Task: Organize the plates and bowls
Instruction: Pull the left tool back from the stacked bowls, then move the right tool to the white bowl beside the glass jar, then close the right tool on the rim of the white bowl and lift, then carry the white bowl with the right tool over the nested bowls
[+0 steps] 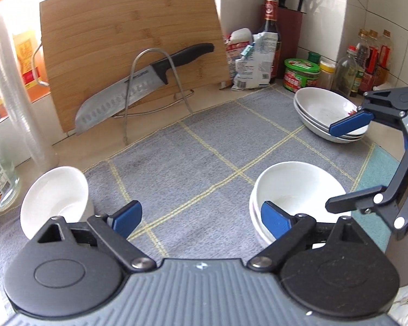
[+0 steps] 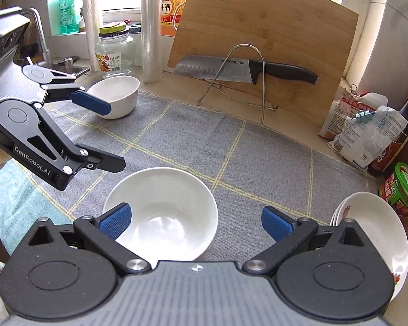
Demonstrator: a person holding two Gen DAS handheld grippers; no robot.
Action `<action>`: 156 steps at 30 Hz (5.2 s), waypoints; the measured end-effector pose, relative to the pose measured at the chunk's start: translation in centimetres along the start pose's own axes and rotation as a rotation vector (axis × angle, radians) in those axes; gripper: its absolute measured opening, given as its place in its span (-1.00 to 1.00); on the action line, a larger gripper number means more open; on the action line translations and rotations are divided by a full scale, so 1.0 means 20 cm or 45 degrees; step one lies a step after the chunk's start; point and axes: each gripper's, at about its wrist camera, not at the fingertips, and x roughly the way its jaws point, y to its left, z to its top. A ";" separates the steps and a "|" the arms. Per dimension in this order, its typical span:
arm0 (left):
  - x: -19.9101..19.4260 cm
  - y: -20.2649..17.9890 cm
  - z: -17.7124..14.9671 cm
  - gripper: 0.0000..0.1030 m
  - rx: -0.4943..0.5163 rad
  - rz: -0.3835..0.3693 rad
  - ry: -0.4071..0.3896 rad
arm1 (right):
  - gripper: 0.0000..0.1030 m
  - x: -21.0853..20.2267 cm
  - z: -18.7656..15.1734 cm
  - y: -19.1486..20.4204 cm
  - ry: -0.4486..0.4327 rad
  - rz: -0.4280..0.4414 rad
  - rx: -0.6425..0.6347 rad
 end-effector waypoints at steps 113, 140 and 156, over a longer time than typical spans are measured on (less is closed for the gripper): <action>-0.12 0.07 -0.11 0.76 0.105 0.093 -0.055 | 0.26 0.33 0.55 0.35 0.070 0.296 -0.262; -0.08 -0.38 0.01 0.76 0.275 -0.111 -0.071 | 0.26 -0.02 0.20 0.06 0.061 0.102 -0.099; 0.00 -0.45 0.00 0.76 0.261 -0.175 -0.013 | 0.26 0.00 0.09 -0.01 0.128 0.110 -0.057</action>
